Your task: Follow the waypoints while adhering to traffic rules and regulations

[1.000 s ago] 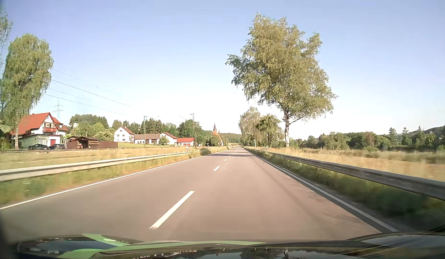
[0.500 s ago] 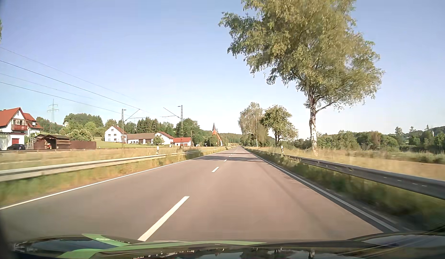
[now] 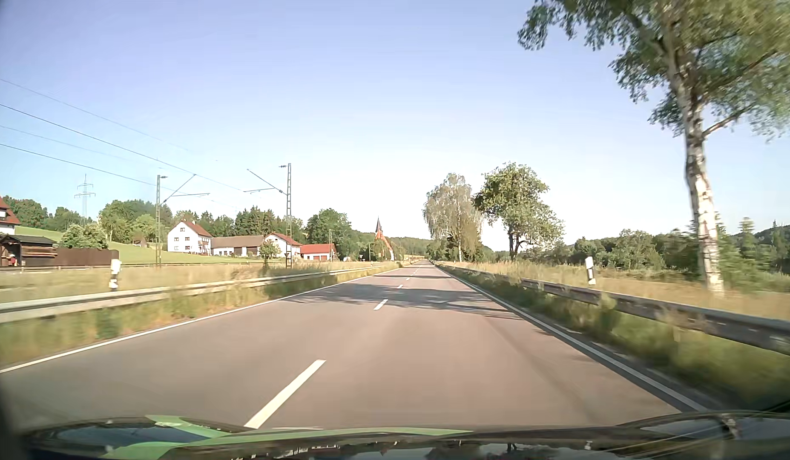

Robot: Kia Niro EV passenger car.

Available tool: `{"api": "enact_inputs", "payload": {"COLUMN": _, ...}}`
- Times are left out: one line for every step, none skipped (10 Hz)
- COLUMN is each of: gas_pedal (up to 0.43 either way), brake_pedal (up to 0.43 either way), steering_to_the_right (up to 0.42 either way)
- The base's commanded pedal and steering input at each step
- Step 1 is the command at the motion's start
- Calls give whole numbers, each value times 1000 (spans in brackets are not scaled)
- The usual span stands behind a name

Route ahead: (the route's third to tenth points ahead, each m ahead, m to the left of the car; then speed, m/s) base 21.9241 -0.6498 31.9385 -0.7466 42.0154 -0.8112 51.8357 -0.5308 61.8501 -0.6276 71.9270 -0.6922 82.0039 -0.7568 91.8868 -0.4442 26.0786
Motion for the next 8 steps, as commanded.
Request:
{"api": "enact_inputs", "payload": {"gas_pedal": 260, "brake_pedal": 0, "steering_to_the_right": -2}}
{"api": "enact_inputs", "payload": {"gas_pedal": 260, "brake_pedal": 0, "steering_to_the_right": -3}}
{"api": "enact_inputs", "payload": {"gas_pedal": 268, "brake_pedal": 0, "steering_to_the_right": -2}}
{"api": "enact_inputs", "payload": {"gas_pedal": 268, "brake_pedal": 0, "steering_to_the_right": -2}}
{"api": "enact_inputs", "payload": {"gas_pedal": 268, "brake_pedal": 0, "steering_to_the_right": -1}}
{"api": "enact_inputs", "payload": {"gas_pedal": 268, "brake_pedal": 0, "steering_to_the_right": -1}}
{"api": "enact_inputs", "payload": {"gas_pedal": 268, "brake_pedal": 0, "steering_to_the_right": -1}}
{"api": "enact_inputs", "payload": {"gas_pedal": 268, "brake_pedal": 0, "steering_to_the_right": 0}}
